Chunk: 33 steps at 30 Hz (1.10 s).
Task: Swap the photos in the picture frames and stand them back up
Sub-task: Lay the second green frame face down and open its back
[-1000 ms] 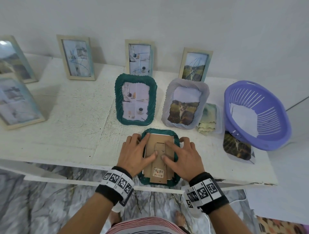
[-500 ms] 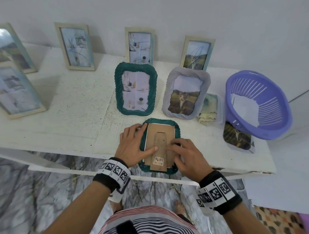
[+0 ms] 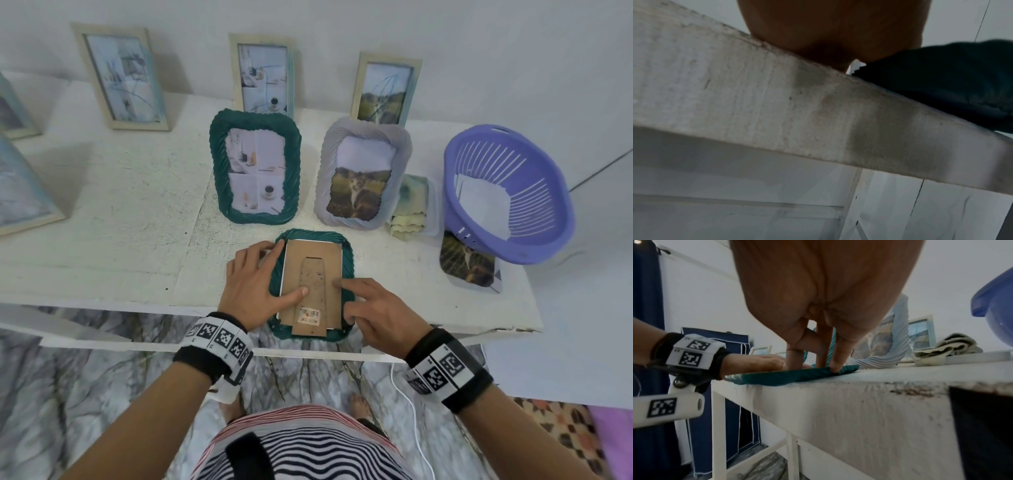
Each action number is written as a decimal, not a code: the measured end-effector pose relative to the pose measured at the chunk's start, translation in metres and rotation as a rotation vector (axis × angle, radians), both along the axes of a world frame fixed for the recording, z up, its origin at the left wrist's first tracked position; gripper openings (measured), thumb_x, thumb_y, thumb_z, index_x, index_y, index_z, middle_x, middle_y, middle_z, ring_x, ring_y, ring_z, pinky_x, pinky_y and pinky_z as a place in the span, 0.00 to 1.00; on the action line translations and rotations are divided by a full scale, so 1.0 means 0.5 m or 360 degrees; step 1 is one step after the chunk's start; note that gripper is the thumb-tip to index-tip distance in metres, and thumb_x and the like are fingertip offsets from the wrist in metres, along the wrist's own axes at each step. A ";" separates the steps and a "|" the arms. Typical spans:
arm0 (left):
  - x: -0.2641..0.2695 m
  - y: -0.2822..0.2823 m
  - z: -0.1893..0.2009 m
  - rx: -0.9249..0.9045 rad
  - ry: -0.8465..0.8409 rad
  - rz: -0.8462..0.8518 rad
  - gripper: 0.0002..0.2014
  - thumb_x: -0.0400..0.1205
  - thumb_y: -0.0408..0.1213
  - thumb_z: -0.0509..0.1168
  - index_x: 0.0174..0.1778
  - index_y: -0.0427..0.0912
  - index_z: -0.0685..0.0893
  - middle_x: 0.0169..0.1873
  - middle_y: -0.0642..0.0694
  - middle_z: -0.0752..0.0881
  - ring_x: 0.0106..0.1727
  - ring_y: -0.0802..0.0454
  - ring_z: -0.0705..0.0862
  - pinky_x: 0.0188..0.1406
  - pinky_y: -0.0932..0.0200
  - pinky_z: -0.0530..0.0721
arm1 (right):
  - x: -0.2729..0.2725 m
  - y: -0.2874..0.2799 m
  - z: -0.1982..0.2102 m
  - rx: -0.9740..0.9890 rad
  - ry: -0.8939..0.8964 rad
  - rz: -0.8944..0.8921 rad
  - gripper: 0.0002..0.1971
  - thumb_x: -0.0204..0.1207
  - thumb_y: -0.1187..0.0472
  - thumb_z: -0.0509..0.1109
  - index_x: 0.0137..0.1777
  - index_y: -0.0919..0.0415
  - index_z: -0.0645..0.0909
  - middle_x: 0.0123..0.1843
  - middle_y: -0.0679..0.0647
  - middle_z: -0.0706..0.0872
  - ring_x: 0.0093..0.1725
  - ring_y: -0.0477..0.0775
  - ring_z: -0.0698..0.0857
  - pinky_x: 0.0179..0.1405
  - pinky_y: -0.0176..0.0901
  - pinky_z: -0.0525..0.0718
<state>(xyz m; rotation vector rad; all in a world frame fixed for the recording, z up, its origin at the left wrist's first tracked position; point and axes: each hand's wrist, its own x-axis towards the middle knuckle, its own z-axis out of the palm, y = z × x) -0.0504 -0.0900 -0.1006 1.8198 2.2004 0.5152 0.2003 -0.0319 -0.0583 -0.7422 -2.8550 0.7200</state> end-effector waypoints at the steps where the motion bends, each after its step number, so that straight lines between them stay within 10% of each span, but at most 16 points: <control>1: 0.000 0.000 0.001 -0.0003 -0.0003 0.0000 0.50 0.68 0.78 0.52 0.84 0.53 0.61 0.71 0.50 0.68 0.70 0.49 0.65 0.66 0.51 0.67 | -0.001 0.001 0.001 -0.0012 0.0022 -0.0019 0.12 0.71 0.64 0.54 0.35 0.59 0.79 0.66 0.64 0.83 0.60 0.66 0.84 0.57 0.48 0.85; 8: -0.009 -0.004 0.011 -0.0064 -0.0130 -0.0033 0.50 0.69 0.79 0.50 0.84 0.53 0.59 0.75 0.51 0.68 0.72 0.51 0.63 0.70 0.50 0.66 | -0.029 -0.030 -0.010 0.0127 -0.0012 -0.0286 0.23 0.75 0.57 0.53 0.66 0.53 0.82 0.66 0.57 0.80 0.61 0.59 0.79 0.51 0.48 0.85; 18: -0.054 -0.059 0.027 -0.0321 -0.0177 -0.0449 0.56 0.66 0.78 0.54 0.85 0.54 0.40 0.83 0.60 0.51 0.79 0.67 0.39 0.75 0.63 0.41 | -0.055 -0.063 -0.010 0.0108 0.0008 -0.0524 0.22 0.74 0.58 0.54 0.60 0.58 0.86 0.65 0.60 0.82 0.61 0.62 0.81 0.50 0.52 0.88; 24: -0.067 -0.072 0.012 -0.0238 -0.0200 -0.0565 0.45 0.78 0.69 0.49 0.86 0.49 0.44 0.86 0.53 0.48 0.85 0.56 0.40 0.83 0.49 0.46 | -0.079 -0.078 0.001 0.0151 0.0024 -0.0609 0.18 0.74 0.56 0.56 0.53 0.60 0.85 0.58 0.61 0.83 0.55 0.63 0.82 0.47 0.52 0.88; 33: -0.070 -0.084 -0.002 -0.0155 -0.0003 -0.0634 0.35 0.84 0.65 0.44 0.86 0.56 0.50 0.86 0.52 0.48 0.86 0.55 0.40 0.84 0.48 0.43 | -0.179 -0.082 0.039 0.0195 -0.0383 -0.0996 0.36 0.64 0.29 0.63 0.49 0.65 0.81 0.46 0.59 0.82 0.45 0.61 0.79 0.42 0.51 0.80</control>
